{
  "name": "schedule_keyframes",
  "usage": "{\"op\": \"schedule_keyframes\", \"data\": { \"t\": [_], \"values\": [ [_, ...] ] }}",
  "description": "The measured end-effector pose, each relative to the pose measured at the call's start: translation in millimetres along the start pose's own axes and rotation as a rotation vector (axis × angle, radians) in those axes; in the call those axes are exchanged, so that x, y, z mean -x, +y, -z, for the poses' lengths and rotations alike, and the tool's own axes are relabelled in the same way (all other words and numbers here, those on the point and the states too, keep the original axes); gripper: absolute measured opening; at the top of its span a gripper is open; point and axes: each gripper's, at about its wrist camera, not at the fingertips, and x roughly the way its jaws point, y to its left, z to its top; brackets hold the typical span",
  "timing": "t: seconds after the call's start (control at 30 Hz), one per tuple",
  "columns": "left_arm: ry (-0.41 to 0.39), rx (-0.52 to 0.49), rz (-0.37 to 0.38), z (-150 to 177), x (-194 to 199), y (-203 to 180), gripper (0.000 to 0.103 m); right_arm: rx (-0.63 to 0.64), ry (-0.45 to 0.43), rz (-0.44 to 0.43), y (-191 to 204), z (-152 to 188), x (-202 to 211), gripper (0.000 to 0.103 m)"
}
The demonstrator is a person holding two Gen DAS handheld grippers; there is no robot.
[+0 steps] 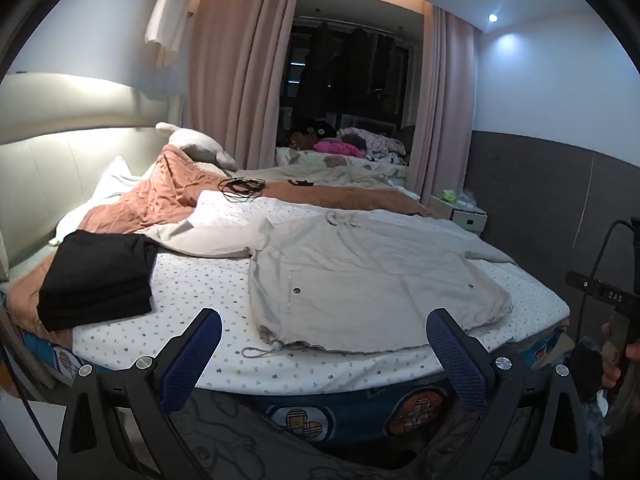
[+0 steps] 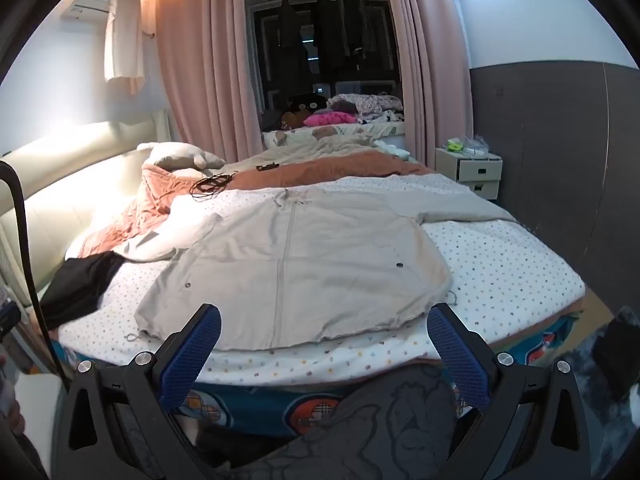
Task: Fold large clothes
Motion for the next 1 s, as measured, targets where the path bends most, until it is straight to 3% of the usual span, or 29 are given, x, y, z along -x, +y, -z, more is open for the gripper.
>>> {"op": "schedule_keyframes", "data": {
  "t": [0.3,1.0],
  "values": [
    [-0.007,-0.043,-0.014,-1,1,-5,0.103,-0.045,0.046,-0.003,-4,-3,-2,0.103],
    [-0.018,-0.041,0.011,7,11,-8,0.103,-0.030,-0.003,0.014,-7,0,16,0.103]
  ]
}}
